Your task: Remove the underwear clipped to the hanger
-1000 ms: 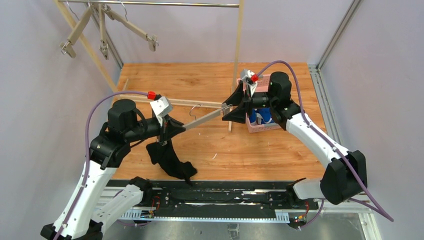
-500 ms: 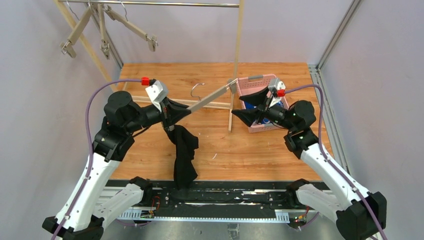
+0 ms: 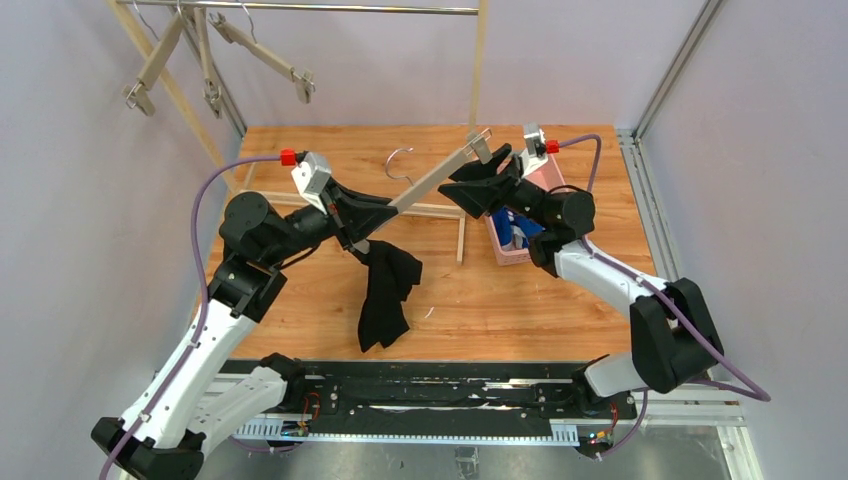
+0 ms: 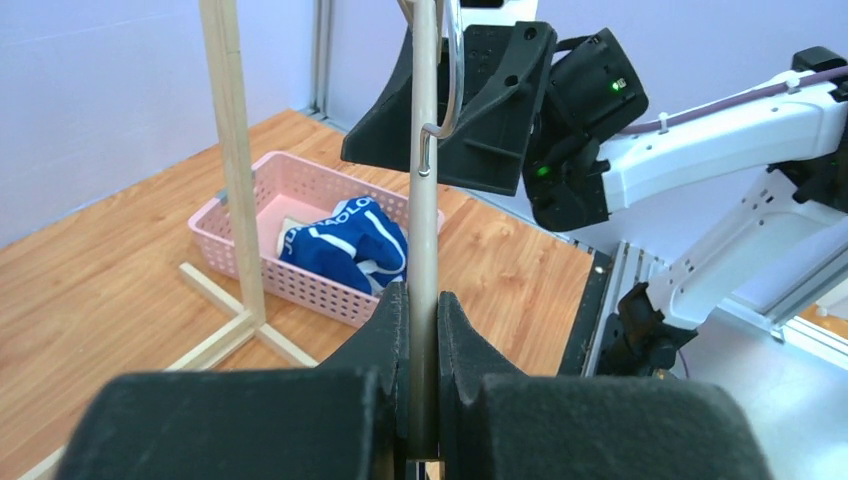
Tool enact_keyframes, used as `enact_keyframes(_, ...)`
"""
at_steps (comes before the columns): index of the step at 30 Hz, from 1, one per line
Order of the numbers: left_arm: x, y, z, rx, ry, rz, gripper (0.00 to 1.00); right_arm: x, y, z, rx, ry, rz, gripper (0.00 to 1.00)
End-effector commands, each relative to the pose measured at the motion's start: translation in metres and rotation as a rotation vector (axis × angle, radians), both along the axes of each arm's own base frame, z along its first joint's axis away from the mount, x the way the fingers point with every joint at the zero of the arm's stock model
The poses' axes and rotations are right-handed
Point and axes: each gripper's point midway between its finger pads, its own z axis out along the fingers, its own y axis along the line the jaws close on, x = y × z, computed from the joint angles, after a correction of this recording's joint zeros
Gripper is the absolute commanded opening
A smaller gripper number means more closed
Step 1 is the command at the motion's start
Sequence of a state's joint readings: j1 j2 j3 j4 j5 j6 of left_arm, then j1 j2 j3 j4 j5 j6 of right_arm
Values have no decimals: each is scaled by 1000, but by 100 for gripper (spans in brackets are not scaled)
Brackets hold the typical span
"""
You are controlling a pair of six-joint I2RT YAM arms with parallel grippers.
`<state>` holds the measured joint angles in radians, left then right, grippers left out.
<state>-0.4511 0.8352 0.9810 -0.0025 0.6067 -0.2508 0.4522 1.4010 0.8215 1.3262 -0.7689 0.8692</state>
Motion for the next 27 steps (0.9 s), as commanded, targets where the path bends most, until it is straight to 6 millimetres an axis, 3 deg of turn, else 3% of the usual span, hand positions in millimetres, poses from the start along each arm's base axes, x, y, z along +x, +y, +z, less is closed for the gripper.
enact_keyframes(1, -5, -3, 23, -91, -68, -10, 0, -57, 11, 60, 111, -232, 167, 52)
enact_keyframes(10, -3, 1, 26, -161, -77, 21, 0, -57, 16, 72, 133, -238, 186, 52)
enact_keyframes(21, -26, 0, 44, -256, -133, -47, 0, -53, 23, 75, 138, -260, 185, 52)
enact_keyframes(27, -28, 0, 38, -263, -113, -50, 0, -53, 23, 76, 141, -263, 185, 52)
